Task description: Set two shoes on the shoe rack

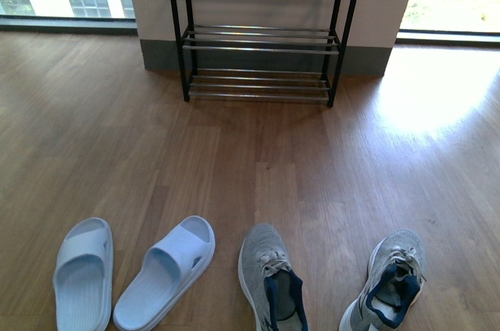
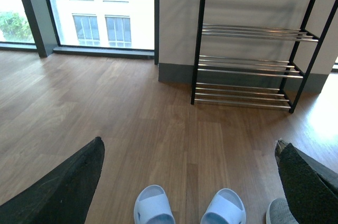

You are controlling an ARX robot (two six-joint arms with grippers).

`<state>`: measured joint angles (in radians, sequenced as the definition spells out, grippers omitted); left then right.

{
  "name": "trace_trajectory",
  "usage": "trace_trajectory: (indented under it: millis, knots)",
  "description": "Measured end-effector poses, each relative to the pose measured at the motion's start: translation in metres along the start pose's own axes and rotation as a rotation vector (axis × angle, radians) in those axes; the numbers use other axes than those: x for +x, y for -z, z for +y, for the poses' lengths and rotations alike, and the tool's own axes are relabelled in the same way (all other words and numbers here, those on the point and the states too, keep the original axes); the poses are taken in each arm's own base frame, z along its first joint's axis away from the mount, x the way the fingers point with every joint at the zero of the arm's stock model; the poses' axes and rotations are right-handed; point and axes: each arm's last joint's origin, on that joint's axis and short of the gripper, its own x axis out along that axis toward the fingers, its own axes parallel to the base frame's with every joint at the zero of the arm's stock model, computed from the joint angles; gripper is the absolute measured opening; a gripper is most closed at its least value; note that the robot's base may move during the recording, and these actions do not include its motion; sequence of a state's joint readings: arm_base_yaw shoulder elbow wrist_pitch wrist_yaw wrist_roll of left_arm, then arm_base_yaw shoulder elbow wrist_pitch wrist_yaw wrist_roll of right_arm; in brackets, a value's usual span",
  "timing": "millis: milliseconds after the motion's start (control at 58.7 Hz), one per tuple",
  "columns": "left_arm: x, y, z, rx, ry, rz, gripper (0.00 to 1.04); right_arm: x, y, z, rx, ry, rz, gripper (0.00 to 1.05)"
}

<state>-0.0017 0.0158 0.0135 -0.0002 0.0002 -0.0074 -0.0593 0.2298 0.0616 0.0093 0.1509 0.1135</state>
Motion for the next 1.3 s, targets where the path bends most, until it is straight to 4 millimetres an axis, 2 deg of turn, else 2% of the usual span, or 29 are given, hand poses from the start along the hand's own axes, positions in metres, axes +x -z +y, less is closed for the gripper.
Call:
trace_trajectory:
  millis: [136,273,290,426,648,852,1125,1295]
  knots:
    - [0.000,0.000,0.000,0.000,0.000,0.000,0.95,0.028,-0.013,-0.011,0.014,0.030,0.075,0.96]
    - [0.000,0.000,0.000,0.000,0.000,0.000,0.95,0.075,-0.010,-0.027,-0.010,0.075,0.200,0.96]
    - [0.000,0.000,0.000,0.000,0.000,0.000,0.95,0.086,-0.006,-0.031,-0.015,0.087,0.235,0.96]
    - [0.000,0.000,0.000,0.000,0.000,0.000,0.95,0.131,0.019,-0.048,-0.044,0.145,0.392,0.96]
    - [0.000,0.000,0.000,0.000,0.000,0.000,0.95,0.182,0.075,-0.067,-0.068,0.201,0.635,0.96]
    - [0.000,0.000,0.000,0.000,0.000,0.000,0.95,0.210,0.118,-0.072,-0.080,0.220,0.762,0.96]
    - [0.000,0.000,0.000,0.000,0.000,0.000,0.95,0.221,0.160,-0.057,-0.076,0.162,0.891,0.96]
    - [0.000,0.000,0.000,0.000,0.000,0.000,0.95,0.228,0.177,-0.050,-0.022,0.145,0.948,0.96]
